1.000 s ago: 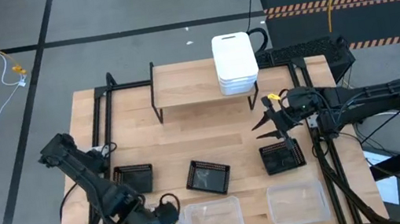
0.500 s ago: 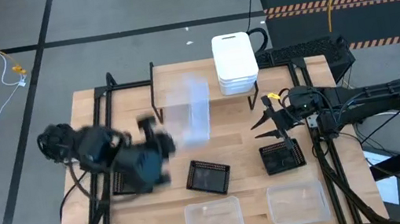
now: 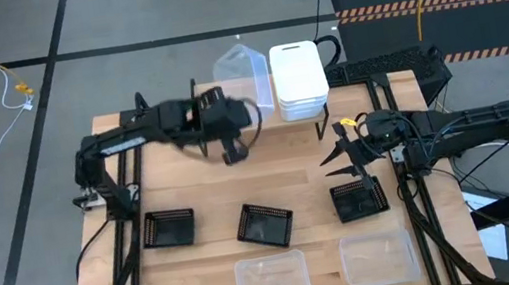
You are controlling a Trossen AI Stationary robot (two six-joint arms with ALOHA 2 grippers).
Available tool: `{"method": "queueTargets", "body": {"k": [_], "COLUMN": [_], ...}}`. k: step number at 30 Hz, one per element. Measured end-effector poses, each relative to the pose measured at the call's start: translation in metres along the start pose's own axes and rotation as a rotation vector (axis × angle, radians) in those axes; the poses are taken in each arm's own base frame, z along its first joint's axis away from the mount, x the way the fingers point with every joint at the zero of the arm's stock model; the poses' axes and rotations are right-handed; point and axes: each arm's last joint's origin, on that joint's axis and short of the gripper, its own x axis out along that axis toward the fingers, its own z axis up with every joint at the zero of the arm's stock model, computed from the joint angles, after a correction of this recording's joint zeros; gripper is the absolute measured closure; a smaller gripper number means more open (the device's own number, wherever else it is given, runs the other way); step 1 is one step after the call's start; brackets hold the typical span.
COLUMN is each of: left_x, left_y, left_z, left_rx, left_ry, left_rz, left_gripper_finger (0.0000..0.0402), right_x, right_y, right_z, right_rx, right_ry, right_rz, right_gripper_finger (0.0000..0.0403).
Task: Stack baskets on shelf by color
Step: Put the left transparent bin on the shelf
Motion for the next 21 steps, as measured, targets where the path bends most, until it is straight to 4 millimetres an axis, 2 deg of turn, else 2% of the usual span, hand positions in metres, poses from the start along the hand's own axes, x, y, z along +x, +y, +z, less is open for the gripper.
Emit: {"method": "queueTargets", "body": {"k": [6, 10, 15, 21], "left_x": [0.048, 0.066, 0.076, 0.076], "left_y": [0.028, 0.038, 0.04, 0.038], "left_z": [-0.011, -0.017, -0.015, -0.01], "left_rx": [-0.097, -0.113, -0.099, -0.066], "left_ry": [0.082, 0.108, 0.098, 0.052], "left_rz": [-0.113, -0.169, -0.175, -0.178], "left_gripper_finger": [0.0392, 0.0392, 0.0392, 0.0379], "right_x": [-0.001, -0.001, 0.001, 0.003], "right_y": [0.0, 0.0, 0.0, 0.001], "right_z": [0.001, 0.001, -0.003, -0.007], "right_rx": [-0.008, -0.01, -0.018, -0.032], "right_ry": [-0.006, -0.006, -0.002, -0.005], "right_rz": [-0.003, -0.003, -0.002, -0.003], "right_gripper_finger": [0.0274, 0.0274, 0.0274, 0.0274]}}
